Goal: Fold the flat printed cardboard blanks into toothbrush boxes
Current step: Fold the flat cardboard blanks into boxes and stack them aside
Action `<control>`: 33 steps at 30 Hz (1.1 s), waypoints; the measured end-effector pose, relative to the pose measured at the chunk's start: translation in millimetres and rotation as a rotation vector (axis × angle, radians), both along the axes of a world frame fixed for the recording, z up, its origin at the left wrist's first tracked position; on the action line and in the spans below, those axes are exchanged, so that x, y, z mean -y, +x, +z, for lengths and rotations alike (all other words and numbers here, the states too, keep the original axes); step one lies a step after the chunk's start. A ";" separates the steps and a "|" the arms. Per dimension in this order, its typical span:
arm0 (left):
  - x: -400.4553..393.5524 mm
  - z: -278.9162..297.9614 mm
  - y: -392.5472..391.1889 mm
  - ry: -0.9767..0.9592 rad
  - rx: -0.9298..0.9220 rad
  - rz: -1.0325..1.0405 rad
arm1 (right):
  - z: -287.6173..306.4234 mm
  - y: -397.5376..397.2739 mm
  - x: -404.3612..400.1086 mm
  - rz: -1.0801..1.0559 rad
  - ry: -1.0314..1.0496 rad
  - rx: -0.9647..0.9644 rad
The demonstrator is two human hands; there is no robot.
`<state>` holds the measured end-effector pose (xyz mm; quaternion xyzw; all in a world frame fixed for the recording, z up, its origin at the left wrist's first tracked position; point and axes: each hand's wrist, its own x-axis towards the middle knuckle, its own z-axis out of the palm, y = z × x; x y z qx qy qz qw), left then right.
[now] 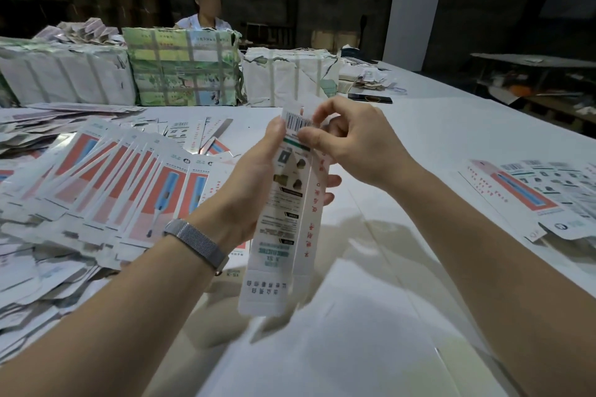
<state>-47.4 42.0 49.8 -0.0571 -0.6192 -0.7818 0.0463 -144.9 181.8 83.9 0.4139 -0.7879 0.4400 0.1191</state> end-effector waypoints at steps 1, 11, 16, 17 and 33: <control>-1.8 -0.7 0.4 -0.043 -0.009 0.006 | 2.6 -0.2 -1.5 0.021 -0.005 0.045; -12.3 -5.4 -7.1 -0.123 -0.159 0.034 | 19.3 -3.9 -15.9 0.109 0.024 0.099; -11.6 -9.3 -11.3 -0.052 -0.259 0.165 | -0.2 5.0 -2.3 0.200 -0.282 0.127; -11.2 -9.2 -11.9 -0.059 -0.285 0.188 | -4.8 6.8 0.8 0.206 -0.347 0.177; -18.0 -6.2 -10.5 -0.098 -0.250 0.212 | -15.0 5.8 4.5 0.378 -0.573 0.464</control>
